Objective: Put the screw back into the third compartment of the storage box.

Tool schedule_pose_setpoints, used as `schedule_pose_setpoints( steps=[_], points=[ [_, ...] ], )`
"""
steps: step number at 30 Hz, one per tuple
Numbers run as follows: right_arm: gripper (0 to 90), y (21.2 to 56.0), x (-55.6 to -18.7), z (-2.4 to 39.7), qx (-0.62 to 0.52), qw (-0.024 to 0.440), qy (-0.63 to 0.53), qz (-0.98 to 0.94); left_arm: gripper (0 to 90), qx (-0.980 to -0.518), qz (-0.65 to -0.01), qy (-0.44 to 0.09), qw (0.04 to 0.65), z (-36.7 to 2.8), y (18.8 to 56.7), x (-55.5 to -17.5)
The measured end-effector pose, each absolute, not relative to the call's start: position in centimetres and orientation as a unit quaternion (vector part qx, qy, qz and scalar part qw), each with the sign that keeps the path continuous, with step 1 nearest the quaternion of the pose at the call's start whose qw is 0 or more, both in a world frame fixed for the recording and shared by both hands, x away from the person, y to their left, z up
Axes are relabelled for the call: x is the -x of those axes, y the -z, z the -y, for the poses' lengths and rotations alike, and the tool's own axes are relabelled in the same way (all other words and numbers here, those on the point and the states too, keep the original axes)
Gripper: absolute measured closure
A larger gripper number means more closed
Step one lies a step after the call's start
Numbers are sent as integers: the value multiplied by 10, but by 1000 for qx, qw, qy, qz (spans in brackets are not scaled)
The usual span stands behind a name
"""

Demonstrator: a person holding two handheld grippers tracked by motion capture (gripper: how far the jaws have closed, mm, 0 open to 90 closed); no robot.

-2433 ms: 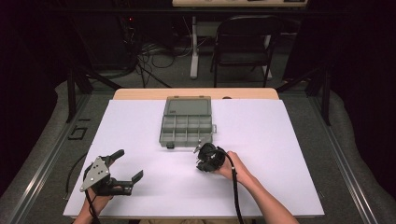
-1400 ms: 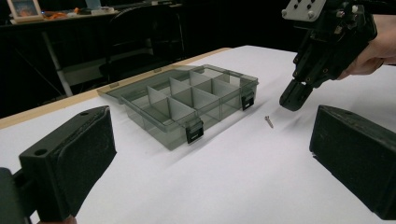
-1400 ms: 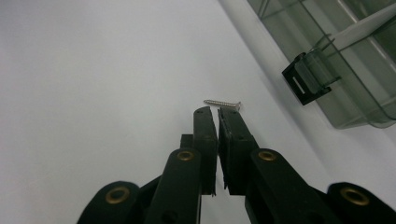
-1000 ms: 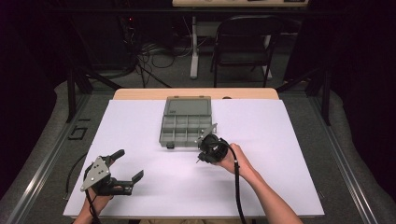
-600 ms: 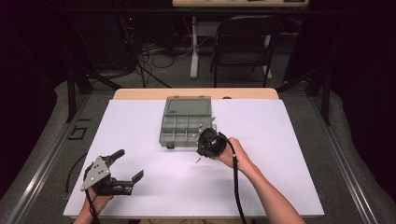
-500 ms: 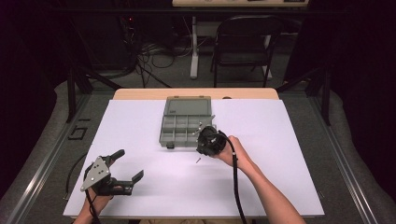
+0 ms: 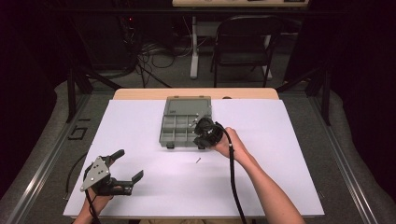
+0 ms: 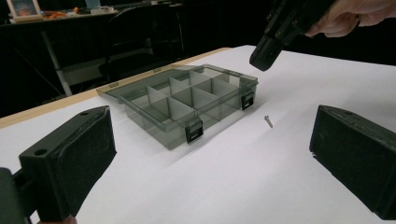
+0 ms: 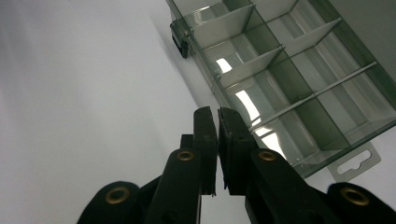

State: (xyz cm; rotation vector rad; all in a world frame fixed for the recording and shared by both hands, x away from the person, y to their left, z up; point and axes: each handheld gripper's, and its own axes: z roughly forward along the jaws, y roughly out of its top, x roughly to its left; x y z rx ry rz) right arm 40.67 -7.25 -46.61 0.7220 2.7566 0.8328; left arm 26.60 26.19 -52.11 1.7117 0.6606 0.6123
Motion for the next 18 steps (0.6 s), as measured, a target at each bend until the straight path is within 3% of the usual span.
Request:
schedule_pose_setpoints(
  steps=[18],
  points=[
    [864,451,-433,63,-253,100,-279,-921,0,-729,-280,-260,567,-262,521,-266]
  ],
)
